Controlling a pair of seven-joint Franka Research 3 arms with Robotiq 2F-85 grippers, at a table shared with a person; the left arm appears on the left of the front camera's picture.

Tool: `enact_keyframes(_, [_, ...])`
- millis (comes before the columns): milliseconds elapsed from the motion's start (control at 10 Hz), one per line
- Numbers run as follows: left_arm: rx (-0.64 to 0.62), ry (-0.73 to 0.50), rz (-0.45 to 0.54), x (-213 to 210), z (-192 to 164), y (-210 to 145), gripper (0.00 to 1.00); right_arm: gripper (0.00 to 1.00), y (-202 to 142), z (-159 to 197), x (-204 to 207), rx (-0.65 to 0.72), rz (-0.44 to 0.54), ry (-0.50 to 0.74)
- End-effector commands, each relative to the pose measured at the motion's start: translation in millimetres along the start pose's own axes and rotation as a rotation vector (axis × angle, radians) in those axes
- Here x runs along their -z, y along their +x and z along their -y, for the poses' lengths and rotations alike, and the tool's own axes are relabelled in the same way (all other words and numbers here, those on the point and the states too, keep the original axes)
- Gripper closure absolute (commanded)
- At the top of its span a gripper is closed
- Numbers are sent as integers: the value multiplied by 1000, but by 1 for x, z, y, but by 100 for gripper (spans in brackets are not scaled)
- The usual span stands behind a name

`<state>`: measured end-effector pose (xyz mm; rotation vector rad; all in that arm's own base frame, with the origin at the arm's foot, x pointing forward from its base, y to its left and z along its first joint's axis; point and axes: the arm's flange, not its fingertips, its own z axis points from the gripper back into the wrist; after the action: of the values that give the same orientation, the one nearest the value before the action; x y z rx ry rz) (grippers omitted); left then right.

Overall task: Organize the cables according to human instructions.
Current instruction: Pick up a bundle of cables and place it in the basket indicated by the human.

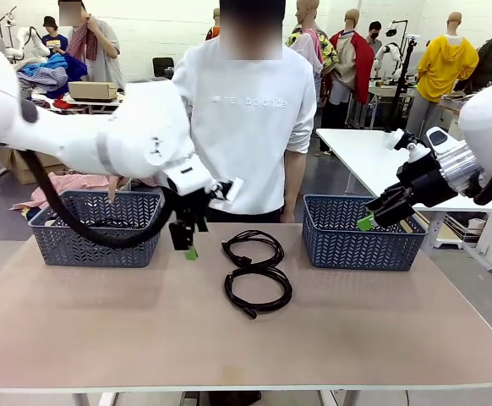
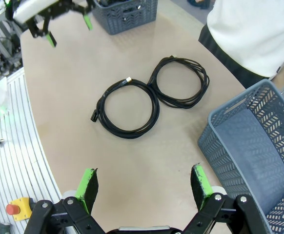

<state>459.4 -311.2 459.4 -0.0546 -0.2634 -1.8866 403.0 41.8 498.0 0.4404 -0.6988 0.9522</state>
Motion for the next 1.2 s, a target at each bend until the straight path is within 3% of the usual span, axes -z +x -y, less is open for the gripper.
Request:
enact_keyframes(0, [175, -58, -8, 19, -6, 9, 0, 0, 0, 4, 1, -18, 36, 14])
enact_keyframes(200, [240, -77, 10, 34, -6, 24, 0, 0, 0, 4, 1, -18, 36, 14])
enact_keyframes(300, [242, -73, 18, 36, -5, 25, 0, 0, 0, 4, 1, -18, 36, 14])
enact_keyframes(400, [163, -61, 21, 31, -6, 20, 0, 0, 0, 4, 1, -18, 36, 14])
enact_keyframes(500, [223, -80, 21, 45, -2, 34, 0, 0, 0, 4, 1, -18, 36, 14])
enact_keyframes(1100, [225, -83, 25, 47, -2, 38, 0, 0, 0, 4, 1, -18, 36, 14])
